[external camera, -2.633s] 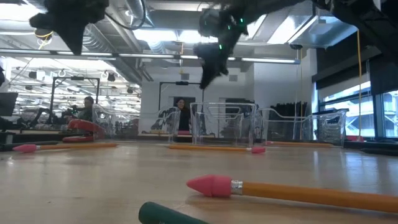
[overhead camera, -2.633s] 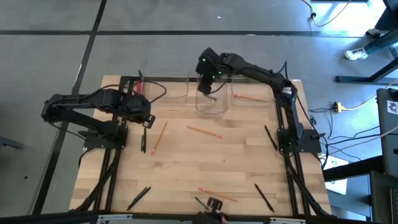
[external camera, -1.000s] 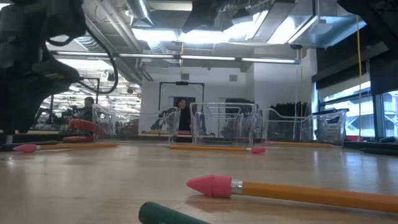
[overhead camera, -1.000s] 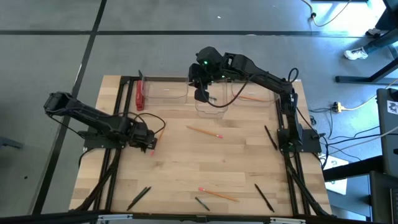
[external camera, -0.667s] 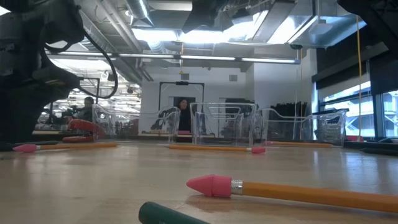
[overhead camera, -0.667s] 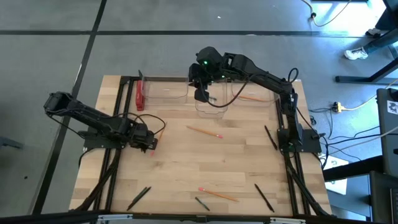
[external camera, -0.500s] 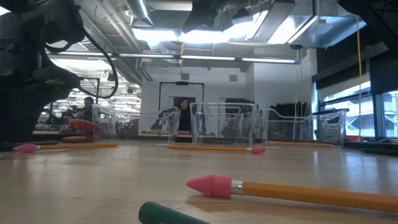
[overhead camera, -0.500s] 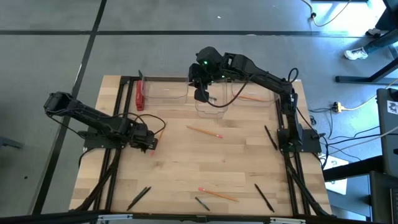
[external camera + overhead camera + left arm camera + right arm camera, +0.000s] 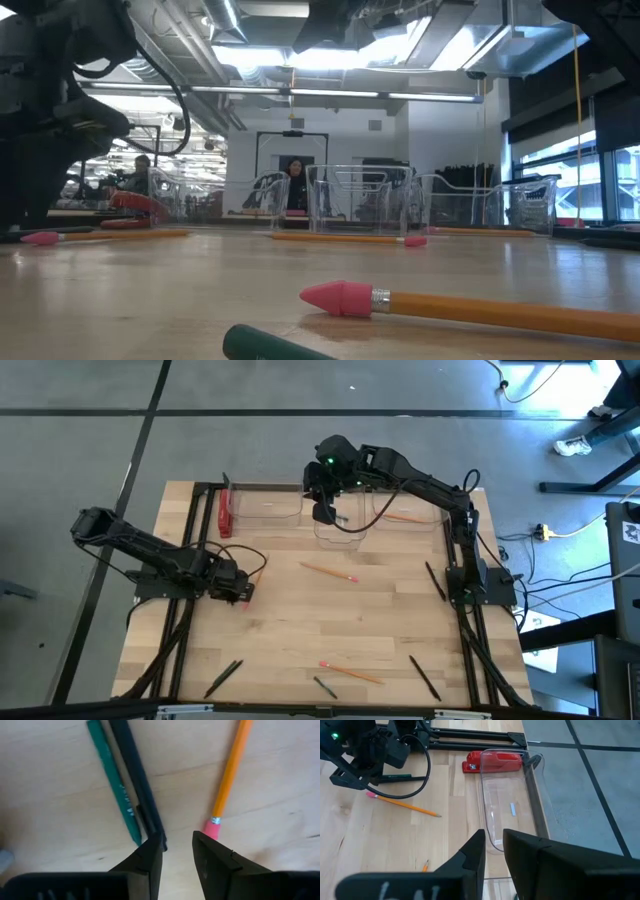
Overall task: Sort crayons/erasers/pens/pencils in bins
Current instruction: Put the black pen into the left transparent bin
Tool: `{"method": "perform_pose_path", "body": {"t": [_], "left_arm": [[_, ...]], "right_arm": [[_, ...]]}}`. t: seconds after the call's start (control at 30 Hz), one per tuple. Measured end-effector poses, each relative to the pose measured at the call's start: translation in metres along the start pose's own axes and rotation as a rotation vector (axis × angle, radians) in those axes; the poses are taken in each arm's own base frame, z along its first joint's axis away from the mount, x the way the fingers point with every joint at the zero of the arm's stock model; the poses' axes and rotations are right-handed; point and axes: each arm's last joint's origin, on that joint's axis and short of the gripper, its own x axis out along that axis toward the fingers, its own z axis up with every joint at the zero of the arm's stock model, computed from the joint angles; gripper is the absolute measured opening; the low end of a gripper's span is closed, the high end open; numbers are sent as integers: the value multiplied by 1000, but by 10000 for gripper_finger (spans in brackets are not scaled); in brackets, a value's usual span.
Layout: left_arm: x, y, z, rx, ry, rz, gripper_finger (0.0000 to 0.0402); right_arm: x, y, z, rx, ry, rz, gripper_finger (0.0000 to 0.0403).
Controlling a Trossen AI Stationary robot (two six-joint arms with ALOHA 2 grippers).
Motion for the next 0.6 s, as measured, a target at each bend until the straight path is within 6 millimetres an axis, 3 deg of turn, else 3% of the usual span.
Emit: {"method": "perform_pose_path", "body": {"t": [0.6], "left_arm": [[1,5,2,-38,-43,40,100]], "right_arm": [[0,0,0,-6,1,0,71]]}}
